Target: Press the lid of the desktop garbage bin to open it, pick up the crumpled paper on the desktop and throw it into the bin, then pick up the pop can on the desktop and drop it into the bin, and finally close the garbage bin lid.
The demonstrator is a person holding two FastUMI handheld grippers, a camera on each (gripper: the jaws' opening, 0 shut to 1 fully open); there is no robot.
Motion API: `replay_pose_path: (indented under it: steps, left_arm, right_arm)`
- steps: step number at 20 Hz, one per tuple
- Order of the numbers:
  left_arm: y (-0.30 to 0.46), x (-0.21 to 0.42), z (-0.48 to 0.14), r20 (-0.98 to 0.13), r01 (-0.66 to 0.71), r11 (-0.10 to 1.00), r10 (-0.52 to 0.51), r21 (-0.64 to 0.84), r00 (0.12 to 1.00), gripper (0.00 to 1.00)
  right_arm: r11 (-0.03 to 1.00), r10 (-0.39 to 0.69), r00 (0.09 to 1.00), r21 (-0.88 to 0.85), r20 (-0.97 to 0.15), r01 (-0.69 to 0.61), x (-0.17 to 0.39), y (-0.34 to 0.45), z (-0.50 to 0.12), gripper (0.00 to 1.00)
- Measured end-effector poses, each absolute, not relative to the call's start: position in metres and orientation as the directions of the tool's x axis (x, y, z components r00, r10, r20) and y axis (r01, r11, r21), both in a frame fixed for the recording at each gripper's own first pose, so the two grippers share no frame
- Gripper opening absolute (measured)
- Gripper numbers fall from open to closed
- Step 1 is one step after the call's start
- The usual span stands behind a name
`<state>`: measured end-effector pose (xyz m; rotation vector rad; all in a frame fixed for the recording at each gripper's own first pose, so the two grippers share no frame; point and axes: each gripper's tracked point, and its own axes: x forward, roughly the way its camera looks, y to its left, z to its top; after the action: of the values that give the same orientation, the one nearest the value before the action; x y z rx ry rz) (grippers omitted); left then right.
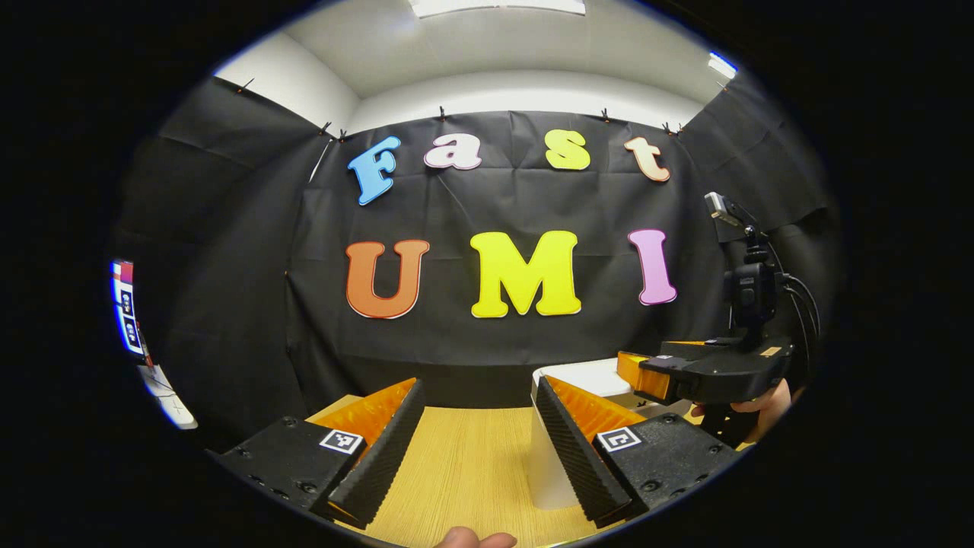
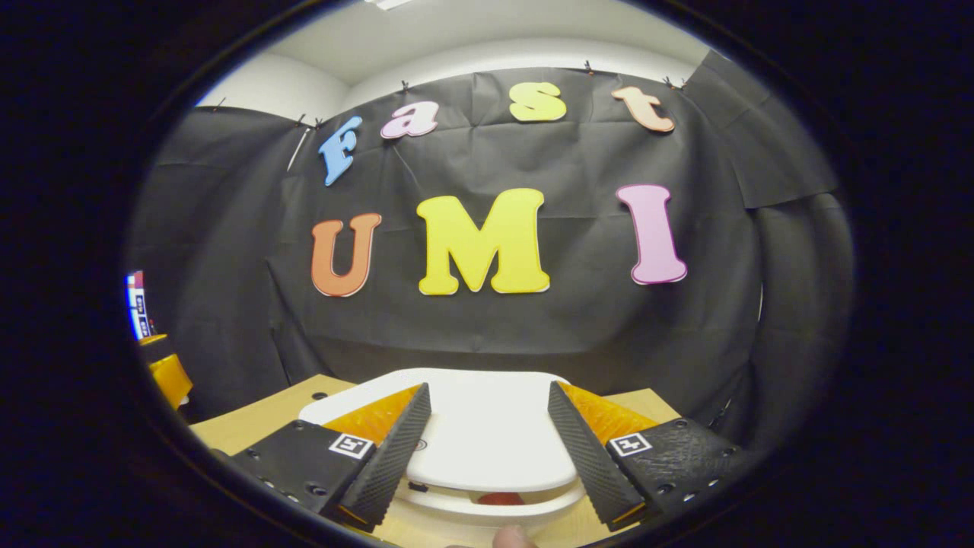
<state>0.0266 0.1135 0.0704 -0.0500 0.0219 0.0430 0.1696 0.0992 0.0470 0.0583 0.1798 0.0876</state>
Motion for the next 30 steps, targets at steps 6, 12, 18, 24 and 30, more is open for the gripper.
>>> replay_pose_path:
  steps: [6,12,18,24,30]
  left_arm:
    - [0.103,0.029,0.068,-0.027,-0.026,0.998,0.024,-0.050,0.999,0.95]
    - [0.091,0.031,0.063,-0.037,-0.008,0.999,0.006,-0.046,0.999,0.96]
    - [0.088,0.031,0.057,-0.045,0.000,0.998,-0.002,-0.057,0.999,0.95]
    - [0.086,0.029,0.059,-0.041,-0.006,0.998,0.003,-0.060,0.999,0.95]
    - [0.080,0.030,0.064,-0.029,-0.018,0.998,0.016,-0.054,0.999,0.95]
  right_arm:
    - [0.994,0.105,0.971,0.058,-0.217,-0.094,0.168,0.098,0.035,0.94]
    - [0.994,0.103,0.972,0.046,-0.211,-0.096,0.167,0.096,0.027,0.98]
    - [0.996,0.094,0.980,0.021,-0.176,-0.092,0.166,0.097,0.022,0.96]
    - [0.993,0.106,0.985,0.064,-0.136,-0.098,0.166,0.096,0.030,0.97]
    - [0.989,0.124,0.986,0.098,-0.111,-0.113,0.150,0.086,0.044,0.95]
